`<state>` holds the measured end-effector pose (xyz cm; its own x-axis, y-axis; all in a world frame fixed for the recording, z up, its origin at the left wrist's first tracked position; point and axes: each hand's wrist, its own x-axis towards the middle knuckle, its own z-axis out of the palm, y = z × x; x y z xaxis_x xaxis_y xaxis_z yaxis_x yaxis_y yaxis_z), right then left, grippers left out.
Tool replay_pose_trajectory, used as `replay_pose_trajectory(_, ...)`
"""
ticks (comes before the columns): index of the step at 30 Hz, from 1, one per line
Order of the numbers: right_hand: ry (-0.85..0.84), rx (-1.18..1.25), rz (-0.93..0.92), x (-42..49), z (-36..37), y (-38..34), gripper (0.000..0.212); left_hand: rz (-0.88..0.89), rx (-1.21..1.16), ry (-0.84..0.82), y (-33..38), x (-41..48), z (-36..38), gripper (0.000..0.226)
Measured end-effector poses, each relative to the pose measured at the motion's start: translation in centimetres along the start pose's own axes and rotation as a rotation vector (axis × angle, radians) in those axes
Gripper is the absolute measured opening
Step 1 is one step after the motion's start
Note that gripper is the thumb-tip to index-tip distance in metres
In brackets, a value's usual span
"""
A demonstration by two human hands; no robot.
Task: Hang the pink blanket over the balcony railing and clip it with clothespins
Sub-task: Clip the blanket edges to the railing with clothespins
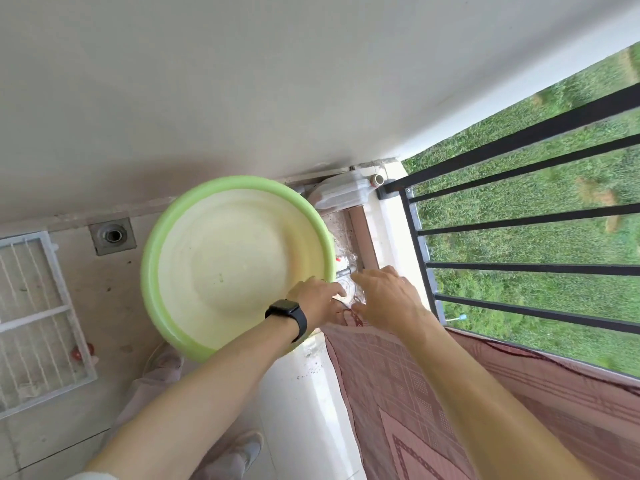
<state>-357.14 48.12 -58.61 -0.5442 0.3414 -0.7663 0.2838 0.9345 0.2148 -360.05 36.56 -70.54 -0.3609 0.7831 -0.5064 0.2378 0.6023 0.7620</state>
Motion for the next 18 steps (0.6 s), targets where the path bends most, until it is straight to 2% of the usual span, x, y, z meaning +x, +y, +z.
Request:
replay_pose_trajectory(2,0.165,0.036,-0.035,-1.9,0.5,-1.2,0.035,0.002,0.139,0.061,-0.8,-1.3,-1.6,0.032)
replay_pose_trajectory(4,0.298,0.127,-0.033,-4.3,1.4,-2.4,0.031,-0.034,0.226,0.089,-0.7,-2.9,-3.4,0.033)
replay_pose_trajectory(8,0.572,0.325,0.001,-9.2,1.4,-3.2,0.033,-0.014,0.338,0.108,3.0,-7.2,-8.5,0.034)
replay_pose_trajectory(11,0.767,0.483,-0.002,-13.0,0.1,-4.2,0.025,0.02,0.441,0.135,6.1,-11.4,-12.7,0.036)
replay_pose_trajectory(13,0.776,0.566,0.03,-16.1,-0.3,-4.9,0.023,0.03,0.501,0.151,8.0,-14.7,-14.7,0.036)
replay_pose_trajectory(18,0.731,0.681,0.112,-24.4,-0.2,-6.0,0.043,0.05,0.588,0.194,13.3,-23.1,-16.7,0.037)
